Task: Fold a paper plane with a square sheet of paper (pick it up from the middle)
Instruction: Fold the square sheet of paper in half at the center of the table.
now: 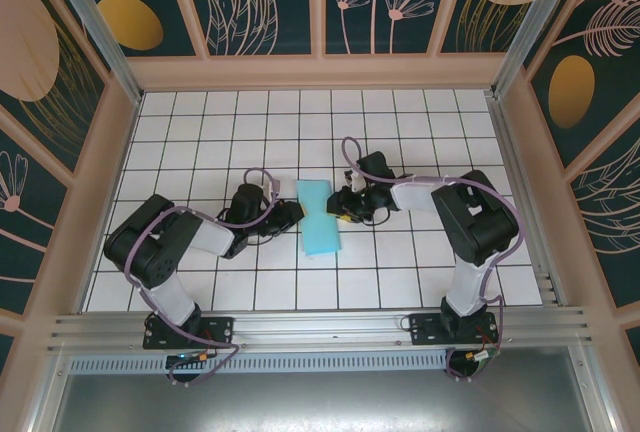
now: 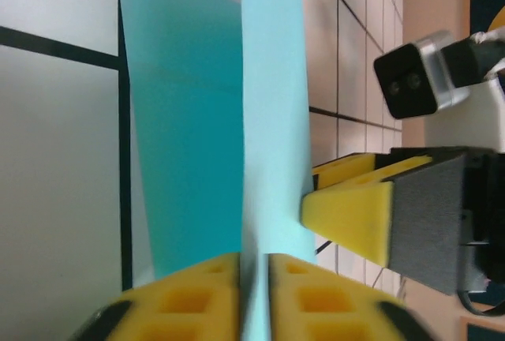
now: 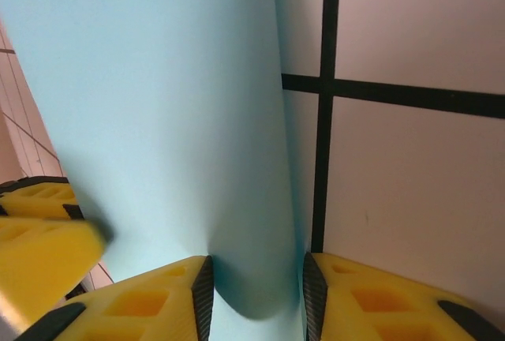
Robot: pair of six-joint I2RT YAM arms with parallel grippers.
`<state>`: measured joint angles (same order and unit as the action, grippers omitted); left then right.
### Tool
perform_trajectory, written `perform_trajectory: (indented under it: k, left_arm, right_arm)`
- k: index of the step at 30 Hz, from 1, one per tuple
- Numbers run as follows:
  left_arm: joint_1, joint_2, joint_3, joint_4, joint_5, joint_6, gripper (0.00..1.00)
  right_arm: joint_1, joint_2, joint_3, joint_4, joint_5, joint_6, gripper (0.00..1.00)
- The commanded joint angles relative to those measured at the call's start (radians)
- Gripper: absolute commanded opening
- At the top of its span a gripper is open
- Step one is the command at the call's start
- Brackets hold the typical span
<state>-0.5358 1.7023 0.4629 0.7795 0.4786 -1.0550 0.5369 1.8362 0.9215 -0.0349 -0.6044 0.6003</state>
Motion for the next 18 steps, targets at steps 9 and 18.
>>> perform_trajectory:
  k: [9,18]
  left_arm:
    - [0.002,-0.175,0.094,-0.331,-0.207,0.113,0.65]
    - [0.007,-0.254,0.102,-0.437,-0.335,0.16,0.96]
  right_arm:
    - [0.026,0.098,0.023,-0.117,0.18,-0.038,0.32]
    - [0.031,0.139,0.048,-0.167,0.23,-0.081,0.31]
